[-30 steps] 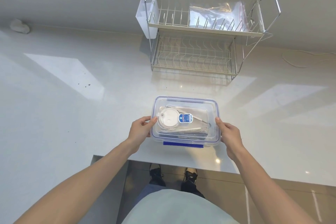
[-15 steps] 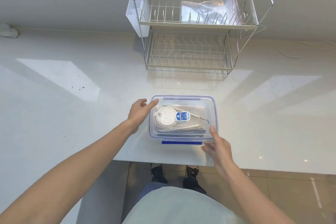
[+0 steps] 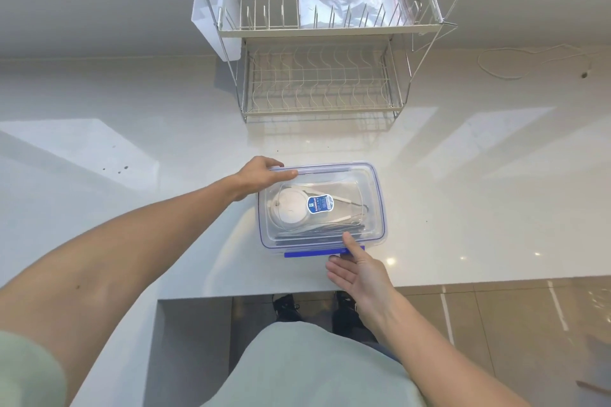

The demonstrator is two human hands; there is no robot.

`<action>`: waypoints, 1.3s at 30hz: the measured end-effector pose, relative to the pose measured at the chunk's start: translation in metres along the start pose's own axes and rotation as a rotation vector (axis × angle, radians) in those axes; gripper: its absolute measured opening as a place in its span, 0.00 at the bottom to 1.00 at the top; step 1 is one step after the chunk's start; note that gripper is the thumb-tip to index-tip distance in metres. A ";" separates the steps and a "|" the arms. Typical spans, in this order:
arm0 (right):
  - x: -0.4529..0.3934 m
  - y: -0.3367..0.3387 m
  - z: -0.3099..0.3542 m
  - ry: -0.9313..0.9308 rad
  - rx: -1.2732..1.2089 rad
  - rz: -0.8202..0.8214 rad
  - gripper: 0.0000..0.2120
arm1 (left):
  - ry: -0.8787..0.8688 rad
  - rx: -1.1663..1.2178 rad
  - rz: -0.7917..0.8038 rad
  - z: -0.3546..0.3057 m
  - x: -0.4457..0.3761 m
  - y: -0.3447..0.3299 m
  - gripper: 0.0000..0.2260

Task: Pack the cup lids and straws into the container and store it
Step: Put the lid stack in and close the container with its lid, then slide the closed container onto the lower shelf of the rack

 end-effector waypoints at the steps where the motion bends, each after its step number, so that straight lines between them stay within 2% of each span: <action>1: 0.002 -0.002 0.002 -0.013 0.004 -0.017 0.26 | -0.013 -0.015 0.020 -0.002 -0.001 0.000 0.35; 6: 0.012 -0.009 0.016 -0.090 0.144 -0.034 0.24 | -0.035 -0.073 0.084 -0.017 -0.010 0.003 0.34; 9: 0.014 -0.014 0.022 -0.141 0.221 0.000 0.26 | -0.090 -0.119 0.142 -0.027 -0.014 0.002 0.17; 11: 0.014 -0.016 0.023 -0.135 0.233 0.012 0.24 | -0.134 -0.135 0.169 -0.030 -0.011 0.001 0.12; 15: 0.012 -0.017 0.020 -0.069 0.229 -0.018 0.20 | -0.242 -0.253 0.119 -0.028 -0.001 -0.002 0.19; 20: 0.007 -0.022 0.018 -0.012 0.135 -0.067 0.18 | -0.432 -0.426 -0.049 -0.026 0.008 -0.010 0.16; 23: 0.009 -0.025 0.015 0.021 0.121 -0.090 0.17 | -0.475 -0.471 -0.125 -0.024 0.010 -0.015 0.16; 25: 0.011 -0.025 0.014 0.028 0.149 -0.096 0.20 | -0.471 -0.470 -0.155 -0.023 0.010 -0.015 0.16; 28: 0.014 -0.015 0.021 -0.036 0.281 -0.037 0.28 | -0.427 -0.510 -0.234 -0.020 0.012 -0.013 0.18; 29: 0.014 -0.008 0.025 -0.054 0.337 -0.045 0.31 | -0.397 -0.456 -0.277 -0.016 0.015 -0.012 0.21; 31: 0.012 0.012 0.035 -0.009 0.398 -0.132 0.35 | -0.319 -0.202 -0.392 -0.005 0.026 -0.013 0.29; 34: 0.003 0.038 0.055 0.234 0.439 -0.293 0.34 | -0.173 0.155 -0.534 0.019 0.050 -0.018 0.39; 37: -0.007 0.044 0.073 0.493 0.469 -0.206 0.33 | -0.035 0.367 -0.561 0.046 0.077 -0.033 0.42; 39: -0.016 0.044 0.078 0.523 0.482 -0.135 0.31 | 0.067 0.425 -0.546 0.065 0.094 -0.048 0.42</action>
Point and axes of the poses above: each hand's wrist, its own x-axis away from the middle knuckle, its own y-axis out of the back of the hand, z = x × y, the point moved 4 cm from there along -x, towards the middle knuckle, and after that the axes turned 5 degrees about -y, right-handed, at the moved point
